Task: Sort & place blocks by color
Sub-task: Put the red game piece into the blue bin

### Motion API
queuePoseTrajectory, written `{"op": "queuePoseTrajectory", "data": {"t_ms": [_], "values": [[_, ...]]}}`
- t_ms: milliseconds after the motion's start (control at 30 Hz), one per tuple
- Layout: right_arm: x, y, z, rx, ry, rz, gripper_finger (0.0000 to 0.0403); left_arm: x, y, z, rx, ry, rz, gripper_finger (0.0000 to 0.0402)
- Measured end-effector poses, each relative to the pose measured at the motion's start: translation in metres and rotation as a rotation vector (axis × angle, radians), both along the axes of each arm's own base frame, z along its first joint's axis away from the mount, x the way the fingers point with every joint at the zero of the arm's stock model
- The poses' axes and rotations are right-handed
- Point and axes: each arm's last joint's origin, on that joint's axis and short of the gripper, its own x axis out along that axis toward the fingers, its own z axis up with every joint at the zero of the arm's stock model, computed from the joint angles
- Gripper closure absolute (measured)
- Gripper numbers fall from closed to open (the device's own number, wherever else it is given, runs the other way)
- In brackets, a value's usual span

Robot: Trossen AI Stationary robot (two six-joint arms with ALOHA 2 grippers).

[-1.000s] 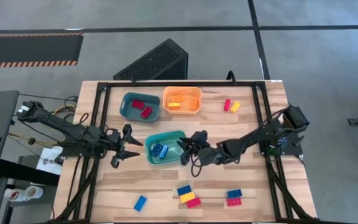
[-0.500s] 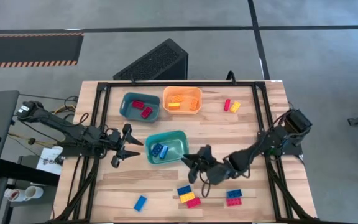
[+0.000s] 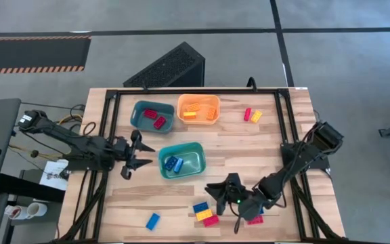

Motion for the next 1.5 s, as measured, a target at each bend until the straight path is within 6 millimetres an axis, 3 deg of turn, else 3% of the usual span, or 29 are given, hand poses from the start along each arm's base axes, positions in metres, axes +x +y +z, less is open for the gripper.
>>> {"op": "queuePoseTrajectory", "data": {"t_ms": [233,433,600,733,1033,1500], "values": [[0.003,0.011,-0.020,0.044,-0.013,-0.022,0.0285,-0.001,0.000,0.011,0.134,-0.103,0.020,0.0217],[0.013,0.018,-0.065,0.133,0.062,-0.004,0.0285,-0.001,0.001,0.015,0.215,-0.129,0.049,0.0217],[0.022,0.012,-0.087,0.237,0.153,0.044,0.0285,0.000,0.005,0.017,0.248,-0.149,0.091,0.0217],[0.030,0.002,-0.087,0.235,0.225,0.114,0.0285,0.002,0.011,0.017,0.249,-0.151,0.134,0.0217],[0.043,-0.021,-0.066,0.075,0.252,0.228,0.0285,0.003,0.024,0.022,0.223,-0.194,0.230,0.0217],[0.049,-0.033,-0.065,0.036,0.241,0.171,0.0285,0.003,0.028,0.022,0.213,-0.190,0.250,0.0217]]}}
